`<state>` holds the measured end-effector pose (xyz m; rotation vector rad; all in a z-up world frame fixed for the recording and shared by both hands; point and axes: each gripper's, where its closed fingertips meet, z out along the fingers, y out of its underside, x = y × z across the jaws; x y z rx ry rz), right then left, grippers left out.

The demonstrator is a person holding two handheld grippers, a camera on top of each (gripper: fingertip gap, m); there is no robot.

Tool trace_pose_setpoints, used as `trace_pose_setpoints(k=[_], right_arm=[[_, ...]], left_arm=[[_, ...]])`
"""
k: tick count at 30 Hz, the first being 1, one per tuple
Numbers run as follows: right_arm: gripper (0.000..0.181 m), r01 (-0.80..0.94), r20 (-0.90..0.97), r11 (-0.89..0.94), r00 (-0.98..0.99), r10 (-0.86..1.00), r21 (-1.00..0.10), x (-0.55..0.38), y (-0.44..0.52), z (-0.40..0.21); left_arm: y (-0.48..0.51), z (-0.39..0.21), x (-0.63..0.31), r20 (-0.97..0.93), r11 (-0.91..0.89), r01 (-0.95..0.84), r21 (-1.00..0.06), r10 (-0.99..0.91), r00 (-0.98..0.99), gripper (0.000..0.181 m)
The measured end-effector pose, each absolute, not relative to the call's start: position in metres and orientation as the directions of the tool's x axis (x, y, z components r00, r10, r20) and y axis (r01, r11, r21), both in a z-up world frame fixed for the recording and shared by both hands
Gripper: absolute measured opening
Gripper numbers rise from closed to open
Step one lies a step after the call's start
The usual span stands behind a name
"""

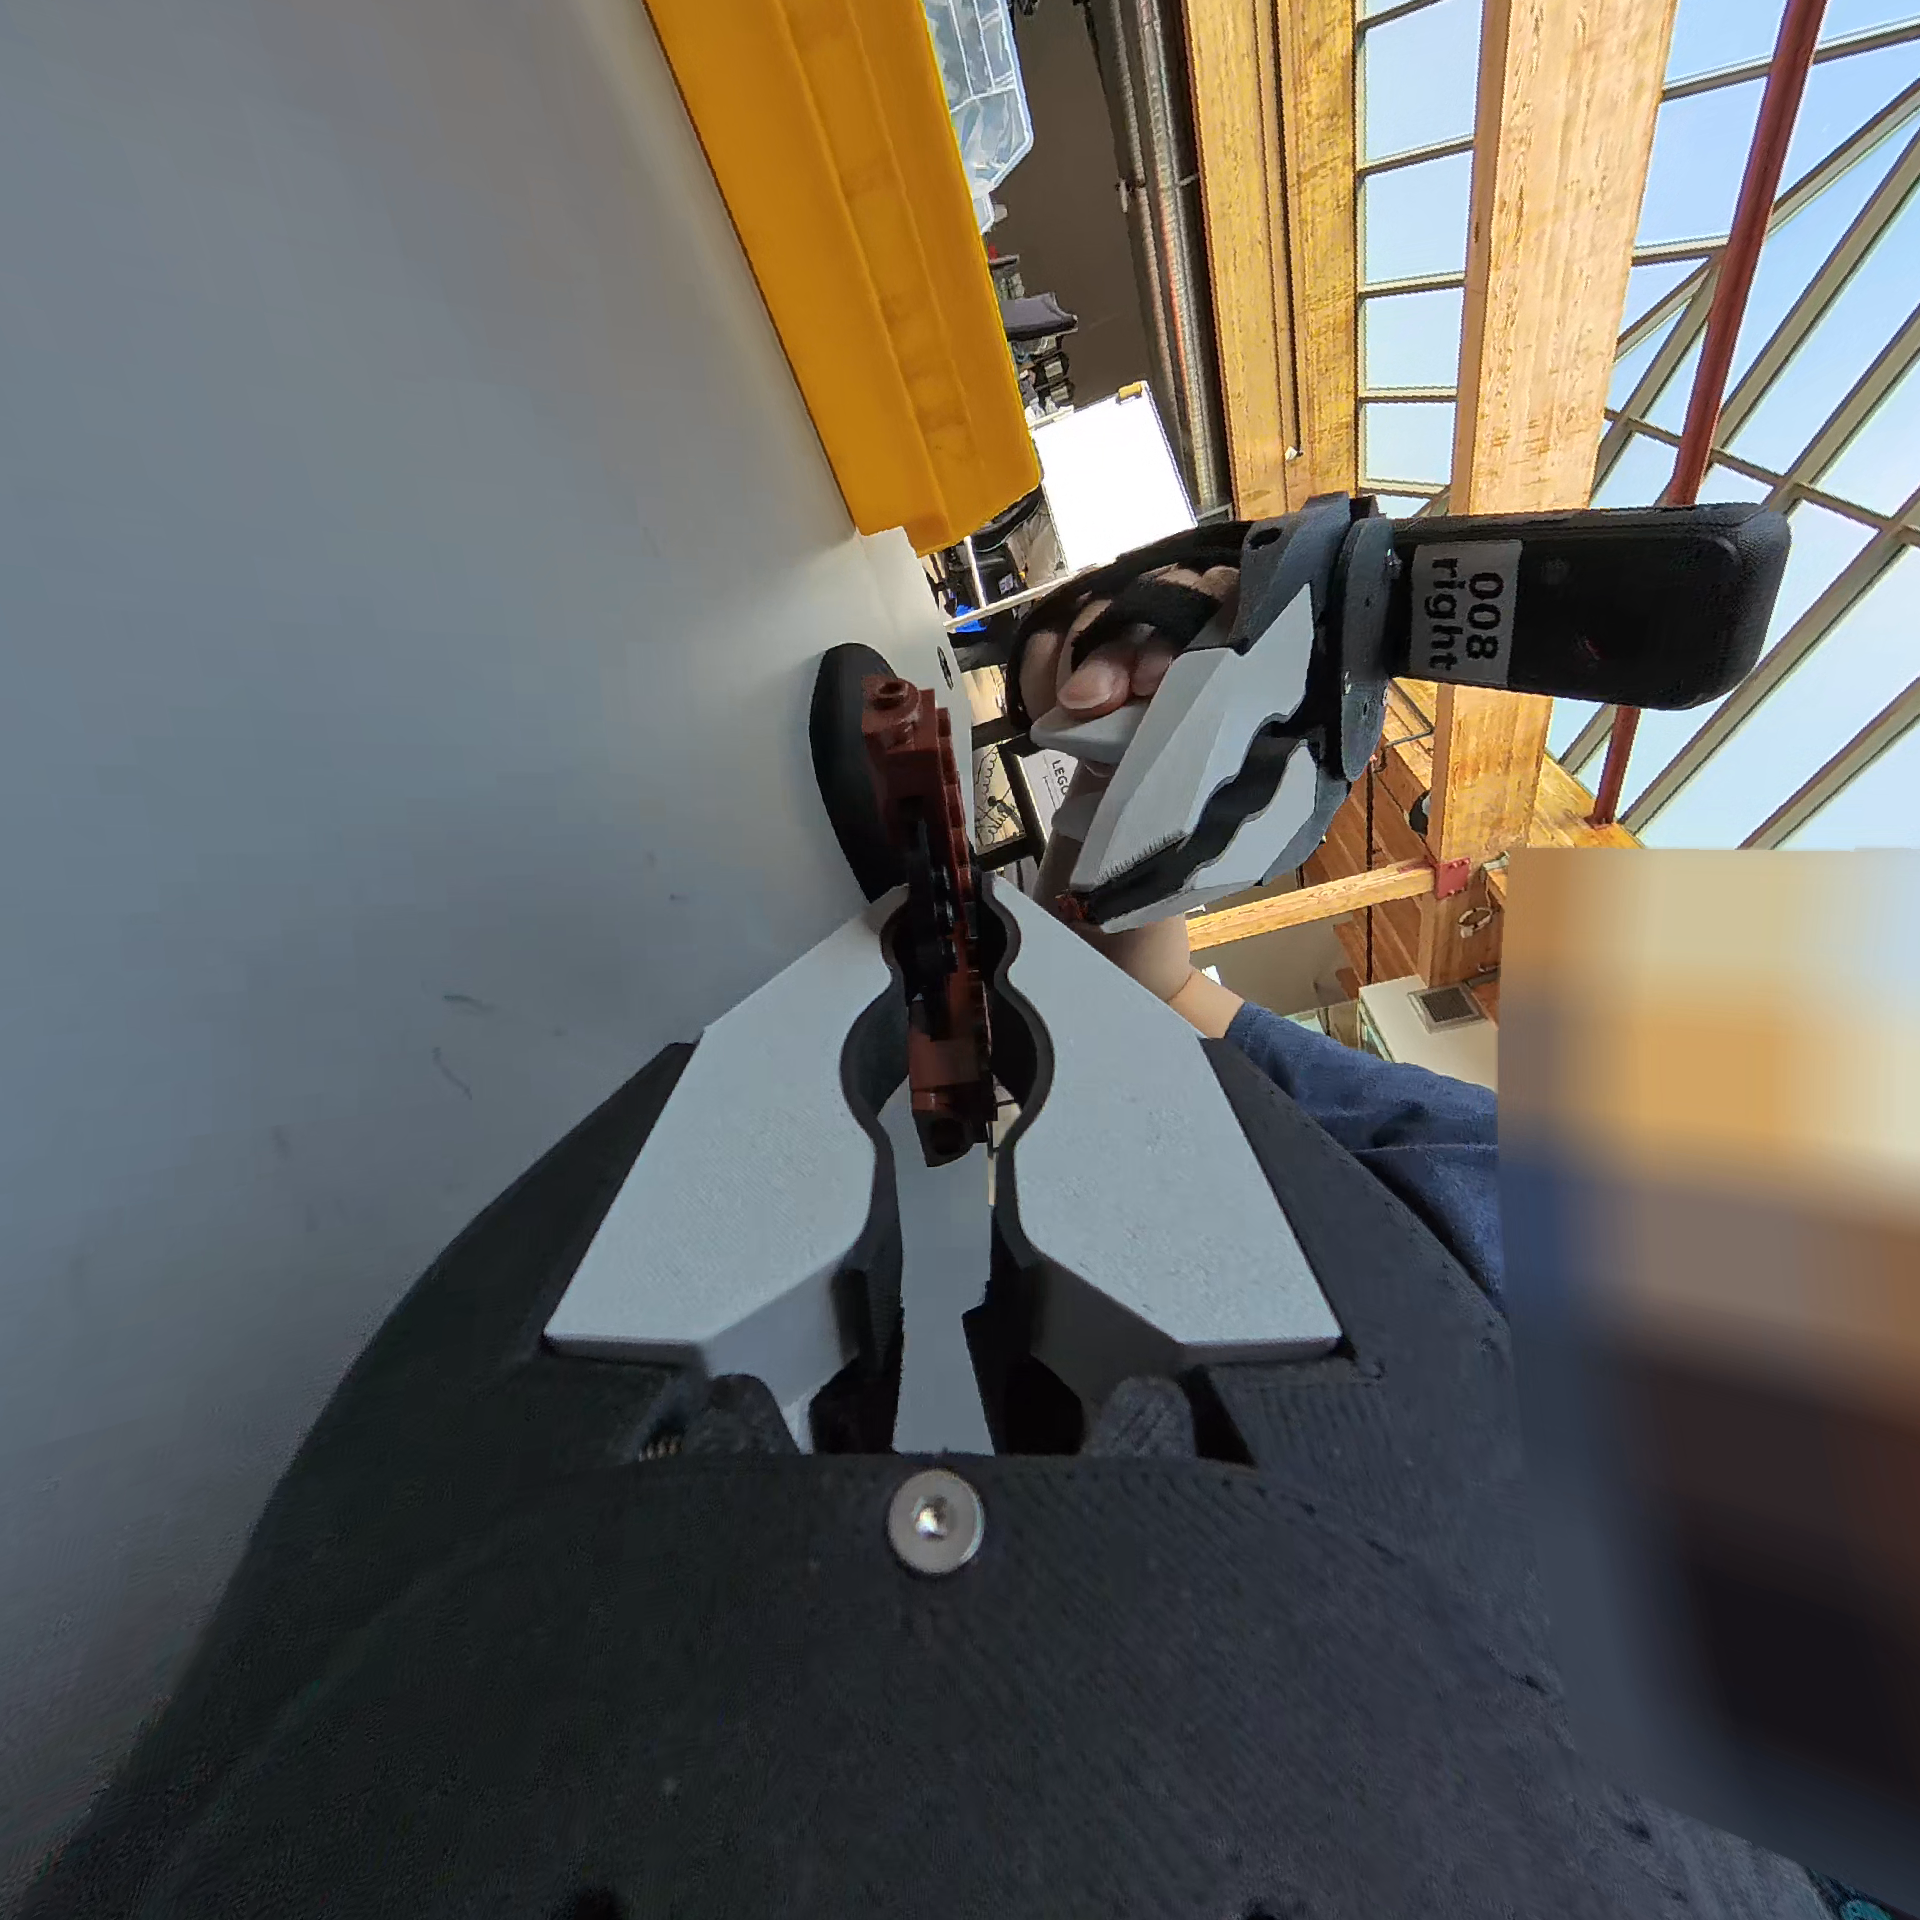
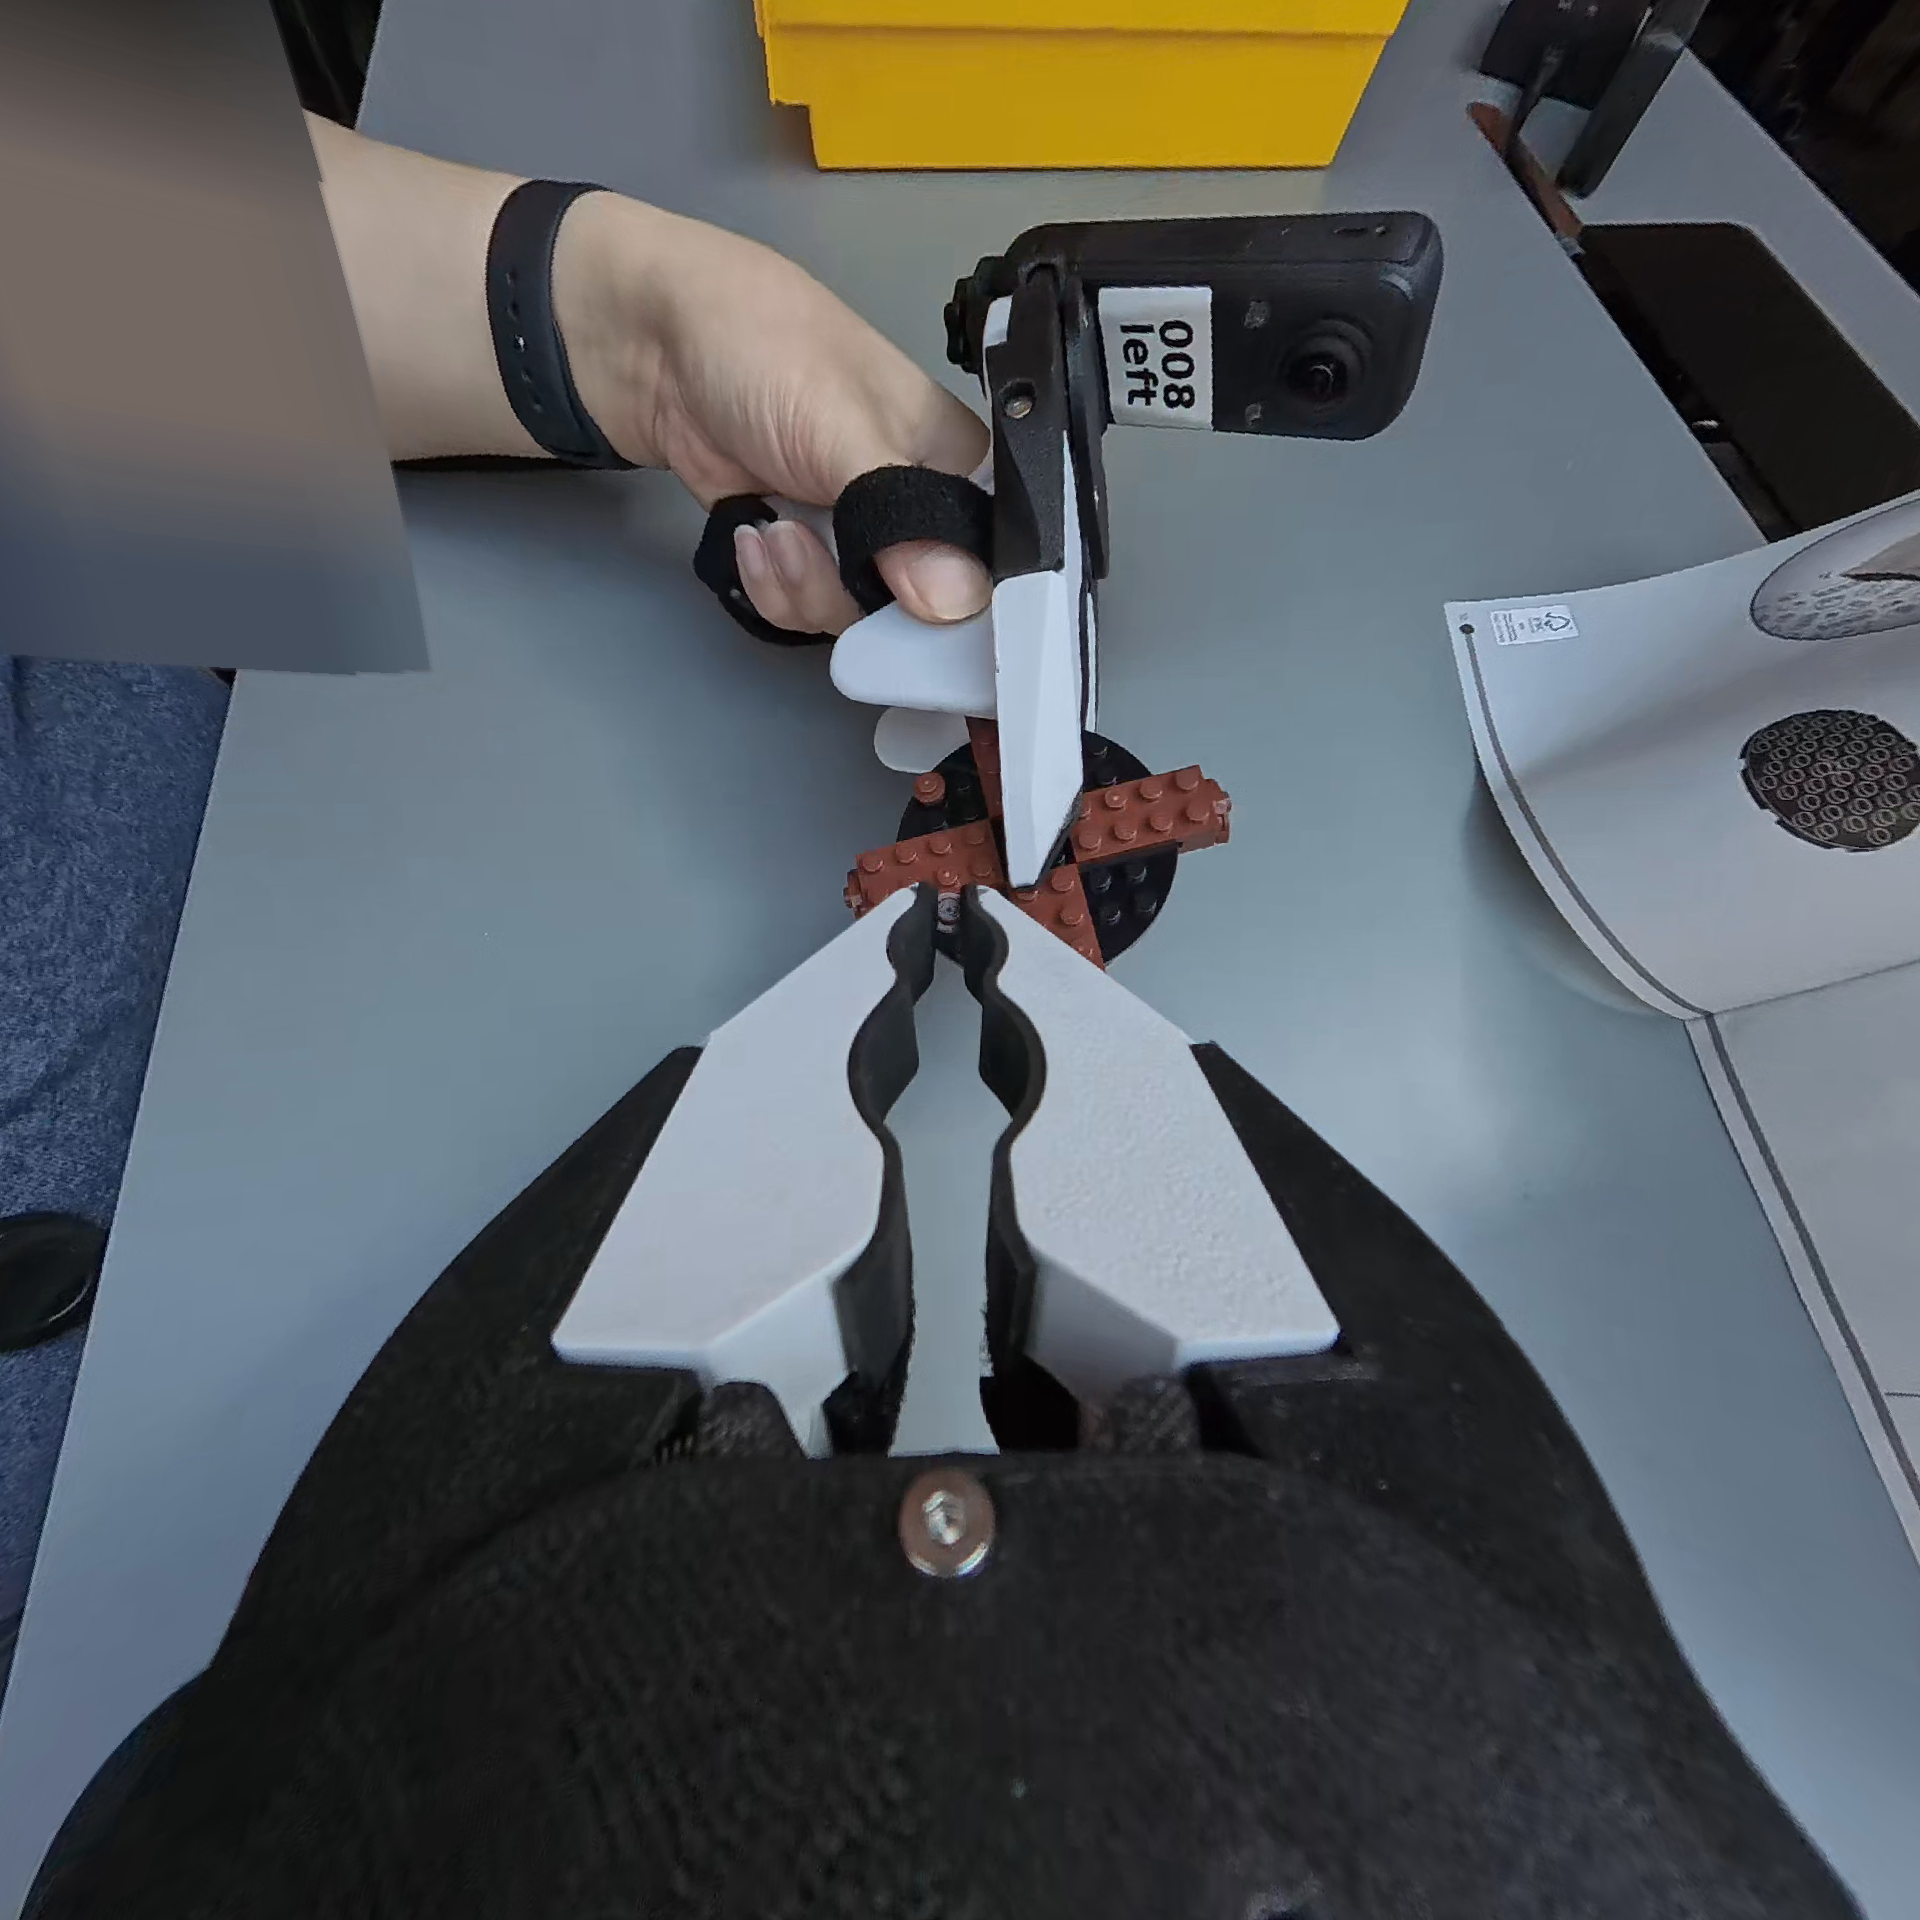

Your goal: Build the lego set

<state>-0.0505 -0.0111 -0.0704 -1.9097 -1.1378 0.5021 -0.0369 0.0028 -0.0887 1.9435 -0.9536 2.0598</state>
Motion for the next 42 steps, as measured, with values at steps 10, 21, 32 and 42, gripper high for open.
trace_pose_setpoints(k=[10,21,32,42], right_arm=[[0.003,0.601,0.068,-0.279,0.489,0.870,-0.749,-0.047,-0.007,-0.084],[0.003,0.622,0.081,-0.272,0.478,0.875,-0.734,-0.047,-0.006,-0.084],[0.003,0.693,0.150,-0.235,0.447,0.882,-0.681,-0.048,-0.008,-0.084],[0.004,0.674,0.210,-0.197,0.472,0.856,-0.712,-0.048,-0.004,-0.081]], left_arm=[[0.003,-0.083,-0.036,0.955,-0.809,-0.507,-0.296,-0.246,-0.165,0.006],[0.004,-0.082,-0.035,0.963,-0.828,-0.494,-0.267,-0.213,-0.163,0.006],[0.003,-0.080,-0.035,0.966,-0.836,-0.486,-0.255,-0.199,-0.164,0.006],[0.007,-0.079,-0.035,0.960,-0.836,-0.473,-0.278,-0.224,-0.169,0.006]])
